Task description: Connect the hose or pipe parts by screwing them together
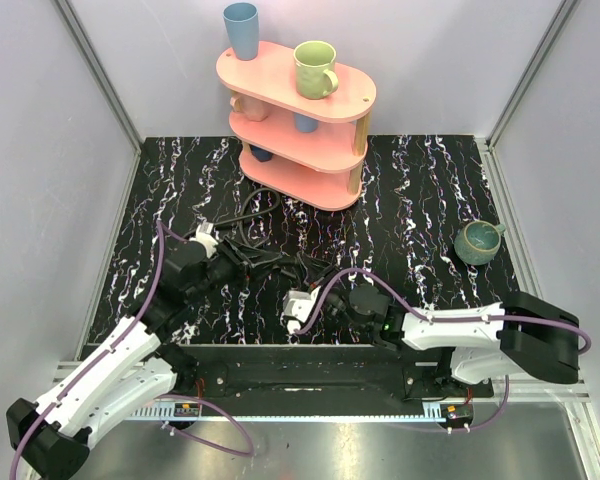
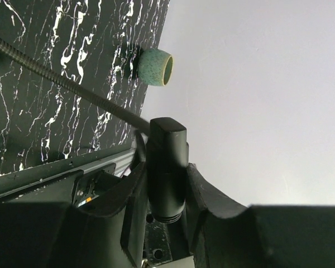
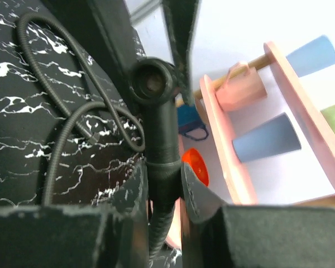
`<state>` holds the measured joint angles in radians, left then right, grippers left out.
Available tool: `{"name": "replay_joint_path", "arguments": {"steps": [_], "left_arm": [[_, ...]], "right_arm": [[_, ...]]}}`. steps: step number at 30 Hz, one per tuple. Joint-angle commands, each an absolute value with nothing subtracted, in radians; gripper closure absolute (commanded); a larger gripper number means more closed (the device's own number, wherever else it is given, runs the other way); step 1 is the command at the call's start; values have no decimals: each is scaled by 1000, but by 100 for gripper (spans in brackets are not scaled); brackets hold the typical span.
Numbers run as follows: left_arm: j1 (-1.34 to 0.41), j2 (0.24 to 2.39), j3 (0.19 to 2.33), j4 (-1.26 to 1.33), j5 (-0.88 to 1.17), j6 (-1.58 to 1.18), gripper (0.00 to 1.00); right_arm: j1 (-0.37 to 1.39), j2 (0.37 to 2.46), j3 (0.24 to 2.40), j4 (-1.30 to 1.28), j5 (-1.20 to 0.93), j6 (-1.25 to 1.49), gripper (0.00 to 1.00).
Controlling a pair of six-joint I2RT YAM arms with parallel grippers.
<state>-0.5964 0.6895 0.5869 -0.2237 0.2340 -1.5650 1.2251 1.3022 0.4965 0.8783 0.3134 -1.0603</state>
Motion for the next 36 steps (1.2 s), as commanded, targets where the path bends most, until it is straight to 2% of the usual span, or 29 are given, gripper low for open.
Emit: {"name": "replay_joint_path", "arguments": {"steps": [1,5,7,13,18,23,26,29,33,35,36], "left_arm": [[-597,675,611,-66,324,-1612,100],[-597,660,656,-115,285,-1441,100],[-597,670,678,-103,297,-1229,100],[-597,745,719,-100,452,-806,100],[-598,743,674,-45,604,-493,100],[-600,709,601,46,780,-223,100],[-598,684,586,29,810,-73,100],[-598,686,591,-32,798,32,100],[-598,701,597,-60,782,2,100],[-598,693,598,-26,715,-143,100],[-598,690,598,-11,692,-194,100]], "right_arm": [[1230,1336,523,936,365,-1062,100],[1230,1298,604,757,303,-947,100],[1232,1273,626,654,255,-879,100],[1201,1175,672,507,103,-787,100],[1117,1124,761,303,-150,-692,100],[1008,1127,798,239,-372,-588,100],[942,1155,813,221,-498,-520,100],[928,1169,816,204,-529,-488,100],[925,1170,807,221,-503,-439,100],[925,1152,776,247,-439,-427,72],[925,1143,763,256,-414,-422,61]]}}
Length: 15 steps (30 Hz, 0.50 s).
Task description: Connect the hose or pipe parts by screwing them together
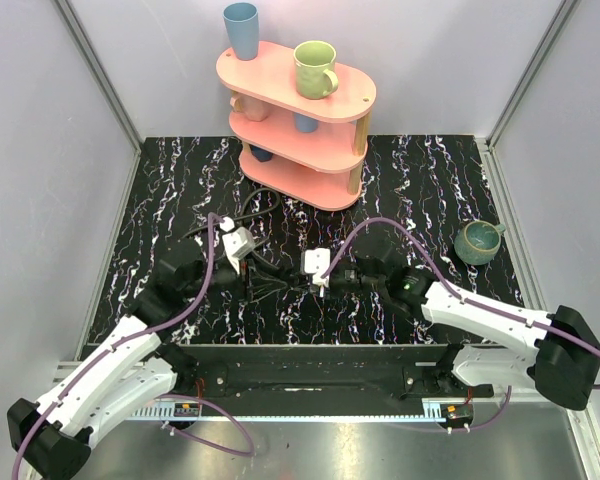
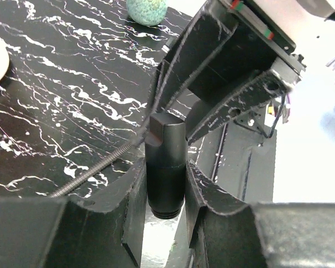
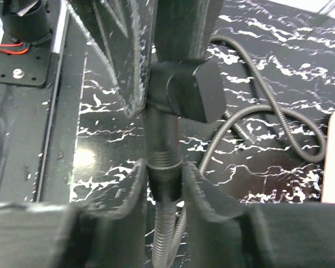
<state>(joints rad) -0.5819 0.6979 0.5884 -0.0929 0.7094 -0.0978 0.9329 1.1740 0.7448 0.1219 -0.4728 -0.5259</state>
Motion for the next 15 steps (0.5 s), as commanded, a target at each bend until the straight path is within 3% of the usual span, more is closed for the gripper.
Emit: {"name": "replay_joint_path", "arguments": {"steps": [1,5,6,8,15], "left_arm": [[-600,686,597,-5,633,-249,100],[-597,661,600,32,497,-513,100],[-597,660,603,29,485,-549,100],[-597,670,624,2,413,-701,100],[-595,730,678,-89,344,-1167,100]], "right_arm": [[925,1131,732,265,-390,-423,56],[927,1048,631,357,-284,-448,39],[927,1037,617,363,-275,-471,23],[928,1017,598,350,-235,-498,11],[957,951,529,448,-91,-618,11]]}}
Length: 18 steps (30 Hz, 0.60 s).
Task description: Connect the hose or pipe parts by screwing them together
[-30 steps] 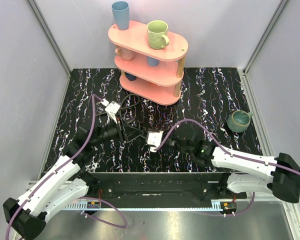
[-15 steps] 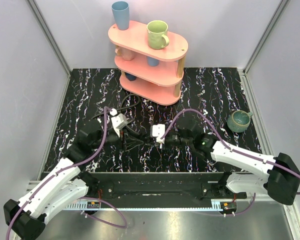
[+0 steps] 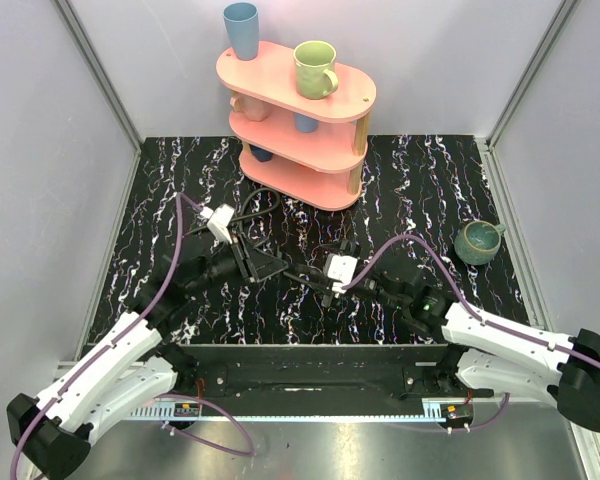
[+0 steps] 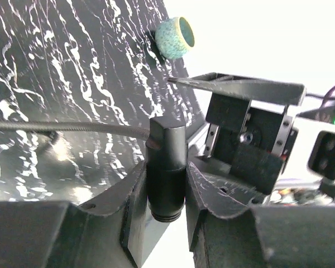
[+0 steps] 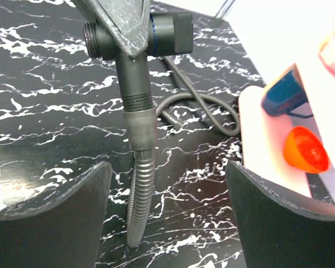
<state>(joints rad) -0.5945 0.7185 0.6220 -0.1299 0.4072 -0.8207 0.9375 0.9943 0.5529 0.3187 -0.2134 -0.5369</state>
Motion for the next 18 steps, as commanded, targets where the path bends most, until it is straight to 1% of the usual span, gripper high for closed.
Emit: {"name": "replay_joint_path", "arguments": {"steps": [1,2,5,10,14,15,18], "left_arm": [[-595,732,661,-80,356,-1217,100],[-595,733,651,-49,360,-1309,100],[-595,735,620,-18,380,-1437,100],[-595,733,572,-5,390,-1568,100],[-597,704,548,2,365,-1658,100],[-595,692,542,2,353,-1670,100],[-595,634,508,-25,290,-1730,100]], "right_arm": [[962,950,528,452,-80,-630,13],[965,954,531,448,-71,-643,14],[988,972,534,459,-31,-683,17],[1020,994,528,488,-5,-724,21],[1054,1037,526,564,76,-753,29],[1061,1046,526,577,81,-759,33],[1072,1086,534,601,64,-765,39]]}}
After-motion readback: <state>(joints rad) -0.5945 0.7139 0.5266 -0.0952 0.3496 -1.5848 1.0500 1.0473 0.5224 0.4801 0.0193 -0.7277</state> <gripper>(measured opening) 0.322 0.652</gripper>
